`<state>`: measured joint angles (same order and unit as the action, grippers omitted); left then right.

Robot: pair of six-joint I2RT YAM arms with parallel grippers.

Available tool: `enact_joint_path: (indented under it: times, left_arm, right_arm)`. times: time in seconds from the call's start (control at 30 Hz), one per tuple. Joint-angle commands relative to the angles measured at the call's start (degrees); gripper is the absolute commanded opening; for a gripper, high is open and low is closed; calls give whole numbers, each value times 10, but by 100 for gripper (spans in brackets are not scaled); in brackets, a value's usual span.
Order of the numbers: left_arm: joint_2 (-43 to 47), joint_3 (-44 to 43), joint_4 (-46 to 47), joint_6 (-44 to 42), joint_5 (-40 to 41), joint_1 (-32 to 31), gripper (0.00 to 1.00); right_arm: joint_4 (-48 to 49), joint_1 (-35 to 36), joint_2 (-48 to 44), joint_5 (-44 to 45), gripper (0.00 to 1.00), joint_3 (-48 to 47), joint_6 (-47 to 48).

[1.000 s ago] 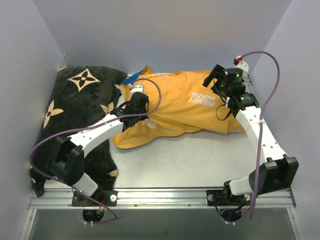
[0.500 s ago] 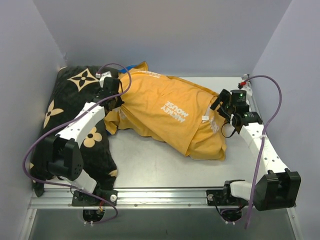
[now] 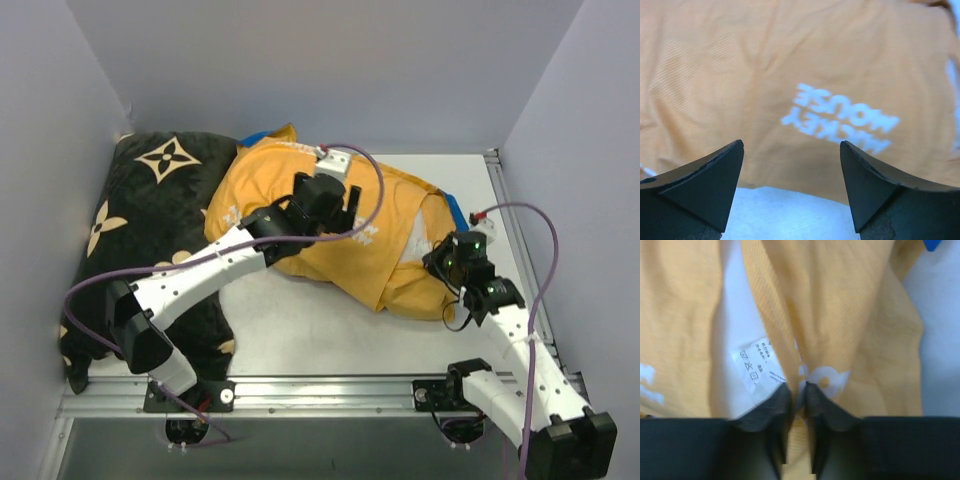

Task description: Remove the pillowcase from the pillow

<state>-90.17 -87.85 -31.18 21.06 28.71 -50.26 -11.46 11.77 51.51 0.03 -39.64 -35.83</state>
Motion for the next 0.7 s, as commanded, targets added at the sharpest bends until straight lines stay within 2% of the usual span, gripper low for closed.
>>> enact_joint_path:
  times: [0.0, 0.03, 0.07, 0.13, 0.27, 0.5, 0.57, 0.6, 0.63, 0.67]
  left_arm:
    - [-54, -85, 1, -23, 22, -78, 88]
    - [-95, -120, 0, -27, 26, -92, 88]
    - [-116, -142, -5, -30, 31, -101, 90]
    - [-168, -192, -26, -28, 48, -125, 92]
    - [-231, -239, -27, -29, 43, -142, 93]
    - [-265, -248, -30, -23, 51, -159, 91]
    - [-267, -243, -29, -24, 67, -157, 85]
    - [-268, -238, -31, -25, 74, -155, 76]
    - [-267, -236, -30, -26, 91, -146, 57]
    - [-268, -232, -33, -25, 95, -139, 43]
  right_arm:
    - [-5, 0, -39, 41, 7, 46, -62]
    - [-5, 0, -42, 44, 1, 61, -70]
    - [-5, -3, -47, 41, 0, 68, -80]
    - [-6, -4, -54, 38, 0, 89, -105]
    - [2, -12, -67, 34, 0, 119, -132]
    - [43, -32, -54, 4, 0, 146, -146]
    - [60, -32, -47, -16, 0, 148, -146]
    - [65, -32, -42, -21, 0, 145, -144]
    - [68, -32, -38, -23, 0, 142, -139]
    - [71, -32, -23, -25, 0, 137, -130]
